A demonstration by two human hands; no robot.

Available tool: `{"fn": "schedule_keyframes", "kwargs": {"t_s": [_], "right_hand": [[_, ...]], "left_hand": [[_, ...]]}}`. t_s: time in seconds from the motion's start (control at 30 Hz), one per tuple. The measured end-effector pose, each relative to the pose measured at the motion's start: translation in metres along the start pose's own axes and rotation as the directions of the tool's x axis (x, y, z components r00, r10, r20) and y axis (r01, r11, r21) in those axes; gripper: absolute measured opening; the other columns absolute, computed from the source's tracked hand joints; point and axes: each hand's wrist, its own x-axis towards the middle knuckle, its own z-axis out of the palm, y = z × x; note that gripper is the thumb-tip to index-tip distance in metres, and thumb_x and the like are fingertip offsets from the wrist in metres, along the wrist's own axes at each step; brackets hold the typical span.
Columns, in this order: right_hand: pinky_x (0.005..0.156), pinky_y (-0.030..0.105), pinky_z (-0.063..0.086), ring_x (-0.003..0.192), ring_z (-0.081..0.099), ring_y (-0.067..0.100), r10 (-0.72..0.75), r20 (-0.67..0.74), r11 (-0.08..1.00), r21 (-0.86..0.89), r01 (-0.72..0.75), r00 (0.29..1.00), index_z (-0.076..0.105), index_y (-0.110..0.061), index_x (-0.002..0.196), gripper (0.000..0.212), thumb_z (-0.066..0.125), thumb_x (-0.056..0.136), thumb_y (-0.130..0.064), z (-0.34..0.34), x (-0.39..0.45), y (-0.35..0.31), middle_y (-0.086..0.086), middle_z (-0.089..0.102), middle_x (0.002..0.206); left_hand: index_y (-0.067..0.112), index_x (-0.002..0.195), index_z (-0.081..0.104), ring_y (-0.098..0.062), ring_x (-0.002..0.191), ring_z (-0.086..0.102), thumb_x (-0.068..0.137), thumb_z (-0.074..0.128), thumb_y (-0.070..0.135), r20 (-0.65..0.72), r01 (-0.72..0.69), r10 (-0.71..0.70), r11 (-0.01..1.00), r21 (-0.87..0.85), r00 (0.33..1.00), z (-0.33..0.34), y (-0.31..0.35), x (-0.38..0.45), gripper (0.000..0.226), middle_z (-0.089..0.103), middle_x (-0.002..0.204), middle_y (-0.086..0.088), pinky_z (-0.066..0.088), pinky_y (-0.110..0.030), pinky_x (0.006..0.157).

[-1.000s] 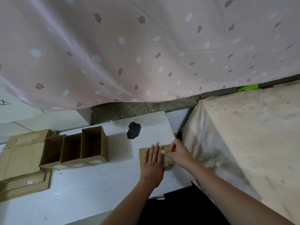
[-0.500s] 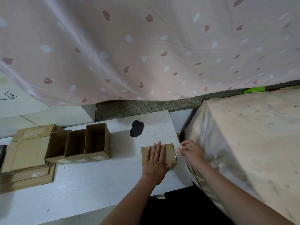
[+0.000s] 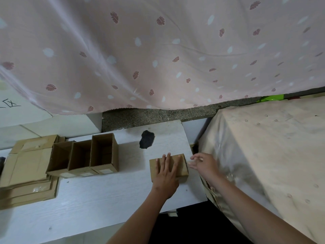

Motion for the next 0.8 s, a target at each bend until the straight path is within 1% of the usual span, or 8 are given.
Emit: {"fn": "schedule_keyframes", "kwargs": {"t_s": [0.07, 0.13, 0.27, 0.33, 0.4, 0.5, 0.63, 0.8], "right_hand": [[0.076, 0.03, 0.062, 0.08, 0.075, 0.022, -0.052, 0.014, 0.997, -0.051, 0.052, 0.999, 0.065, 0.005, 0.099, 0.021, 0.045, 0.101, 0.002, 0.006, -0.002, -0.009, 0.021, 0.068, 0.098], [0.079, 0.032, 0.061, 0.077, 0.074, 0.016, -0.105, 0.058, 0.989, -0.095, 0.11, 0.993, 0.068, -0.004, 0.098, 0.011, 0.057, 0.096, -0.004, 0.009, -0.005, -0.022, 0.013, 0.07, 0.094], [0.078, 0.021, 0.057, 0.078, 0.073, 0.005, -0.153, 0.178, 0.975, -0.135, 0.179, 0.972, 0.07, -0.015, 0.099, 0.013, 0.074, 0.088, -0.012, 0.015, -0.007, -0.041, 0.001, 0.073, 0.092], [0.073, 0.016, 0.056, 0.076, 0.073, 0.003, -0.224, 0.169, 0.957, -0.151, 0.249, 0.96, 0.07, -0.01, 0.093, 0.008, 0.073, 0.087, -0.005, 0.015, -0.007, -0.05, 0.004, 0.072, 0.09], [0.071, 0.02, 0.057, 0.072, 0.073, 0.006, -0.284, 0.103, 0.941, -0.159, 0.298, 0.953, 0.07, -0.009, 0.081, 0.01, 0.072, 0.086, -0.001, 0.012, -0.005, -0.055, 0.006, 0.073, 0.083], [0.073, 0.025, 0.053, 0.074, 0.067, 0.007, -0.359, 0.057, 0.879, -0.316, 0.358, 0.931, 0.075, -0.015, 0.075, 0.01, 0.077, 0.084, -0.011, 0.003, -0.002, -0.058, -0.006, 0.071, 0.075], [0.084, 0.017, 0.043, 0.09, 0.057, 0.005, -0.437, 0.036, 0.846, -0.323, 0.425, 0.898, 0.075, -0.011, 0.072, 0.01, 0.079, 0.081, -0.006, -0.001, -0.001, -0.054, -0.003, 0.06, 0.093], [0.063, 0.005, 0.039, 0.07, 0.058, -0.001, -0.428, 0.014, 0.846, -0.346, 0.406, 0.904, 0.077, -0.007, 0.078, 0.01, 0.074, 0.088, -0.009, 0.0, 0.001, -0.047, -0.002, 0.066, 0.077]], "left_hand": [[0.031, 0.156, -0.021, -0.037, 0.153, -0.008, 0.093, 0.056, 0.044, 0.006, 0.005, -0.005, 0.999, -0.038, 1.0, -0.008, 0.0, 0.003, 0.101, -0.008, 0.164, -0.016, -0.006, -0.062, 0.119], [0.035, 0.155, -0.022, -0.036, 0.151, 0.003, 0.088, 0.061, 0.044, -0.023, 0.015, -0.016, 1.0, -0.027, 1.0, -0.015, 0.0, 0.005, 0.107, 0.004, 0.16, -0.016, 0.001, -0.063, 0.118], [0.034, 0.157, -0.013, -0.035, 0.135, 0.03, 0.081, 0.065, 0.039, -0.134, 0.071, -0.081, 0.995, -0.075, 0.988, -0.022, -0.005, 0.01, 0.109, 0.024, 0.148, -0.015, 0.025, -0.049, 0.11], [0.036, 0.159, -0.001, -0.032, 0.132, 0.032, 0.079, 0.066, 0.038, -0.195, 0.048, -0.091, 0.975, -0.218, 0.976, -0.024, -0.011, 0.013, 0.104, 0.025, 0.146, -0.01, 0.027, -0.043, 0.107], [0.037, 0.158, 0.01, -0.028, 0.131, 0.032, 0.074, 0.07, 0.036, -0.238, 0.012, -0.114, 0.919, -0.394, 0.965, -0.024, -0.018, 0.014, 0.103, 0.026, 0.143, -0.006, 0.028, -0.04, 0.108], [0.035, 0.155, 0.022, -0.025, 0.122, 0.04, 0.068, 0.077, 0.031, -0.265, -0.035, -0.145, 0.817, -0.575, 0.953, -0.024, -0.025, 0.011, 0.103, 0.029, 0.138, 0.0, 0.04, -0.04, 0.103], [0.029, 0.142, 0.036, -0.025, 0.118, 0.043, 0.067, 0.079, 0.025, -0.272, -0.073, -0.134, 0.769, -0.635, 0.953, -0.021, -0.028, 0.006, 0.086, 0.034, 0.135, 0.002, 0.048, -0.042, 0.095], [0.016, 0.138, 0.038, -0.022, 0.122, 0.042, 0.069, 0.079, 0.009, -0.262, -0.073, -0.143, 0.738, -0.671, 0.955, -0.012, -0.035, 0.0, 0.081, 0.033, 0.138, -0.001, 0.043, -0.037, 0.105]]}}
